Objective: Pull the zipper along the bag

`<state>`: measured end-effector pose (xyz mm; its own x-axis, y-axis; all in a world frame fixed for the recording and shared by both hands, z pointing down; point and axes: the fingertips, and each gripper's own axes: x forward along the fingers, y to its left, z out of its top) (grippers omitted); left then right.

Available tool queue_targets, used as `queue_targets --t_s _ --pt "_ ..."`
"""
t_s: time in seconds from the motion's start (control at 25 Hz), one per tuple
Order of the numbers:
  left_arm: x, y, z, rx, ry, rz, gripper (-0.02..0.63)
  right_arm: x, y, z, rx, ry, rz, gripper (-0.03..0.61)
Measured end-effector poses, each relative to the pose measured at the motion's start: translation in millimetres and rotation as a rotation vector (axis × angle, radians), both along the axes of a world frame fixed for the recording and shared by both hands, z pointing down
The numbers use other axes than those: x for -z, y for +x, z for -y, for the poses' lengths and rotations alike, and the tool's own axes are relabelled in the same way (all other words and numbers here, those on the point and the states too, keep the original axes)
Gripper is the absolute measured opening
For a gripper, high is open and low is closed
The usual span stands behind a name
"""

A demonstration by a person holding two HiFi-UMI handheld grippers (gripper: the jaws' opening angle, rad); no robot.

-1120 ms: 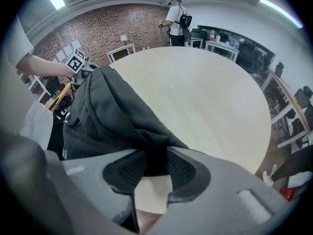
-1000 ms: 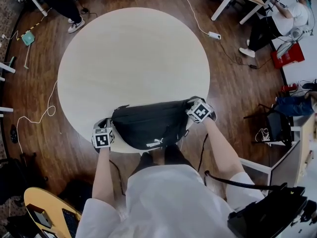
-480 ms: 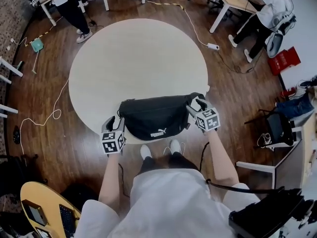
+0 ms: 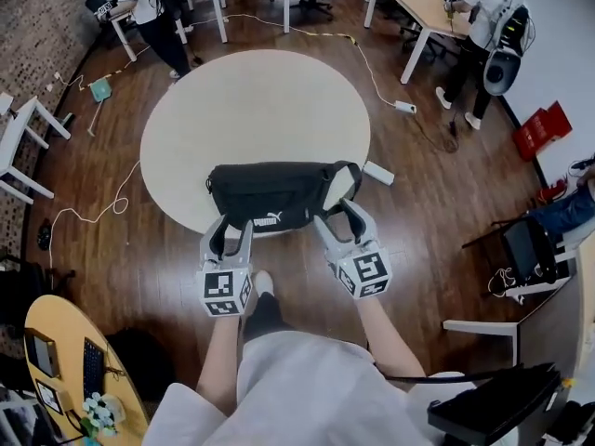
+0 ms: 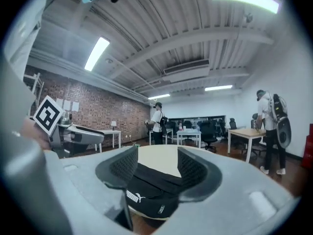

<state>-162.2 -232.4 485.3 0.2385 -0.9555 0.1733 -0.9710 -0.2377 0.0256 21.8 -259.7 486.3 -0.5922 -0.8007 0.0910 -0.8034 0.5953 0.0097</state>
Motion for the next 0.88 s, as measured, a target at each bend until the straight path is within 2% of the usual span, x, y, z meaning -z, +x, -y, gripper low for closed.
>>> queue_targets --t_s 0.08,0.16,0.36,0.48,0.68,0.88 --pt "20.6 26.5 -41.2 0.046 0.051 -0.004 0.207 22.5 17.5 -39.1 0.007 0.067 -0.006 0.233" --pt "34.1 55.2 -82.8 0.07 0.076 -0.001 0.207 36.8 39.1 -73.7 0.002 0.093 -0.029 0.233" --pt "52.2 92.2 -168.0 0.1 0.078 0.04 0.207 67.3 61.1 -150.4 0.03 0.119 -0.018 0.233" --pt "68.1 100.0 -200.2 0.102 0.103 0.06 0.207 85.4 69.1 -191.1 0.018 0.128 -0.001 0.233" --pt "89.7 108.2 -222.0 0.051 0.146 0.041 0.21 94.3 86.8 -220.3 -0.046 0.127 0.0 0.233" --pt "96.9 74.5 -250.7 0.061 0.18 0.063 0.215 87.6 60.9 -238.5 -0.059 0.105 -0.011 0.233"
